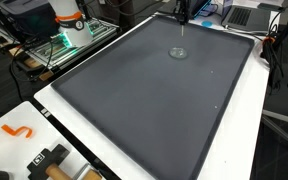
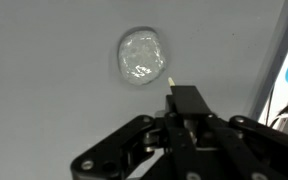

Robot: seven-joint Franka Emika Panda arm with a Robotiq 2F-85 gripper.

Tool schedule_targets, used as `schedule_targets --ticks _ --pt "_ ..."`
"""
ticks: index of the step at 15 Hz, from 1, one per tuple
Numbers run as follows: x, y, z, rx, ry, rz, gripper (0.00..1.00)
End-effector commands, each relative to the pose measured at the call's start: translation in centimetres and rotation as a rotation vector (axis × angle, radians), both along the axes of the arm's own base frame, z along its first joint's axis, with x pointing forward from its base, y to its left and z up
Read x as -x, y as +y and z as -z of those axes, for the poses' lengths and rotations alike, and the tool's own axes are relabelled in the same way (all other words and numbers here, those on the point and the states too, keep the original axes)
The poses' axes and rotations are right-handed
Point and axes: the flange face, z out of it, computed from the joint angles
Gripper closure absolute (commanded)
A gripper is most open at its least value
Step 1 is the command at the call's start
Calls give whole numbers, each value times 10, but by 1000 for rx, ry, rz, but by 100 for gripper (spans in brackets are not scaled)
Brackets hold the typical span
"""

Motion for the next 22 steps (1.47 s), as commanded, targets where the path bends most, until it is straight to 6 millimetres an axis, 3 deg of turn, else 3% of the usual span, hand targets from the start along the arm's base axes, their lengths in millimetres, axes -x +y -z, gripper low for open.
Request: schedule_targets --ticks 1,22 --pt "2 8 -13 76 14 10 97" --pt "-2 50 -56 267 26 -20 97"
